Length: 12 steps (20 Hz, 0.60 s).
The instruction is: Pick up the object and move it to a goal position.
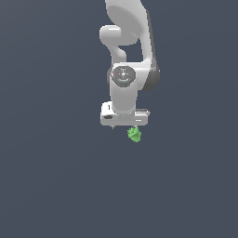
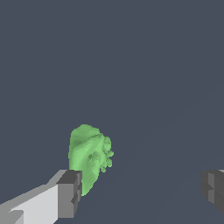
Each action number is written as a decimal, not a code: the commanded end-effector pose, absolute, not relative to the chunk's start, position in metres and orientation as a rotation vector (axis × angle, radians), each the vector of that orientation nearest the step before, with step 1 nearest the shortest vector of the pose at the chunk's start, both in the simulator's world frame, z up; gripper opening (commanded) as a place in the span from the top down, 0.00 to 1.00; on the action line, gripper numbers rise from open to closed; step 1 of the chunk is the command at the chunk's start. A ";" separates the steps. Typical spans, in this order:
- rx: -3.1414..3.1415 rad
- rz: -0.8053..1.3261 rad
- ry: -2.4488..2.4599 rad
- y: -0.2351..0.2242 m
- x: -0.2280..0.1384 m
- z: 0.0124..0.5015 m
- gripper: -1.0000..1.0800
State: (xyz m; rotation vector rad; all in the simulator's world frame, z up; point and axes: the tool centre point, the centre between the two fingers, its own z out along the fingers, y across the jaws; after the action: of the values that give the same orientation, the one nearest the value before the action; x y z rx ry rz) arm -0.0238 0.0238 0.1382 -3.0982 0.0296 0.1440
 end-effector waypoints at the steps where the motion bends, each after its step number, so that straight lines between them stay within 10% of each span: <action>1: -3.099 0.143 0.033 0.025 -0.024 0.138 0.04; 12: -3.120 0.087 0.132 0.049 -0.034 0.120 0.04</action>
State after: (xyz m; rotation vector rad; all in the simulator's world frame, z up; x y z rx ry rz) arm -0.0318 0.0436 0.1236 -3.1172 0.1136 0.0982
